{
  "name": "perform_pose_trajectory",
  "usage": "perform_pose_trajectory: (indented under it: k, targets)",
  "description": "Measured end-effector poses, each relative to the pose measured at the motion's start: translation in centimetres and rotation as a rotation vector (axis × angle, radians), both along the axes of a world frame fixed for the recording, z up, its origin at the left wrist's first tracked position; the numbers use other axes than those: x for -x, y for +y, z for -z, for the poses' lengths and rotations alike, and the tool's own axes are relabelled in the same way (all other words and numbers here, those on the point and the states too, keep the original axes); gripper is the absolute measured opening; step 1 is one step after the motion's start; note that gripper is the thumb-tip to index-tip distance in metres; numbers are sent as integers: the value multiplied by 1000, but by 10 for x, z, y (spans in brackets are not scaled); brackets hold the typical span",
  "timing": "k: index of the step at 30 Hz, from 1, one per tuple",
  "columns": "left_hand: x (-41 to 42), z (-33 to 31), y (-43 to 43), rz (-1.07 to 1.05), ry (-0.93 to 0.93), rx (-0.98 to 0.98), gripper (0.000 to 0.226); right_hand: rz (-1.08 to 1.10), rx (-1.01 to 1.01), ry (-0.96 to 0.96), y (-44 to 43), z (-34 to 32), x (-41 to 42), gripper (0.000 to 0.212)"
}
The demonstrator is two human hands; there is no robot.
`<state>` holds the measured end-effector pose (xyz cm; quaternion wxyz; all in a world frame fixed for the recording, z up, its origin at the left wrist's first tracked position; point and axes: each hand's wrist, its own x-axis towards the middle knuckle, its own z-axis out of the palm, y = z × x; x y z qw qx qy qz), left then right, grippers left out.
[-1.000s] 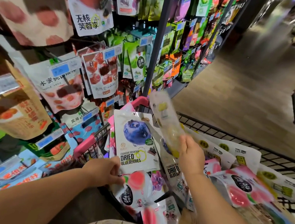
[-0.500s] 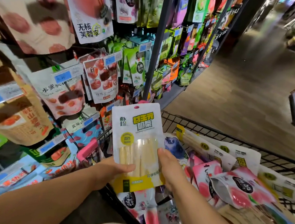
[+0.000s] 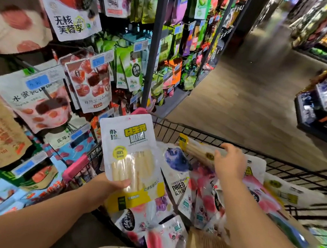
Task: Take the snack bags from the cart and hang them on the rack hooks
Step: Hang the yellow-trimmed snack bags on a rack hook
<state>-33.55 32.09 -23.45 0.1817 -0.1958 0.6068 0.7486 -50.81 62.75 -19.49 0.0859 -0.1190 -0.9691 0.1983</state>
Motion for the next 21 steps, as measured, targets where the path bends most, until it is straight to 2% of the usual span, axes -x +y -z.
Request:
perform_pose_trajectory:
  k: [1, 3, 5, 7, 11, 13, 16, 18, 21]
  targets:
    - [0, 0, 0, -3, 0, 3, 65, 60, -87, -7, 7, 1, 0, 34]
    - [0, -2, 2, -8, 8, 49, 41, 152, -125, -93, 19, 4, -1, 40]
    - [1, -3, 4, 3, -1, 82, 27, 183, -74, -195, 28, 12, -2, 42]
    - [0, -6, 5, 6, -6, 92, 24, 189, 29, -219, 35, 19, -4, 34]
    - [0, -7, 4, 4, -6, 91, 40, 127, 118, -122, 42, 12, -9, 14]
    - [0, -7, 4, 30, -6, 85, 39, 42, 159, -65, 36, -1, -9, 20]
    - [0, -7, 6, 50, -14, 76, 66, -89, 226, 11, 23, -30, -6, 22]
    - [1, -3, 4, 33, -18, 101, 85, -204, 177, 49, 14, -55, -8, 16]
    - [1, 1, 2, -12, -5, 120, 92, -345, 24, 69, 0, -100, -16, 21]
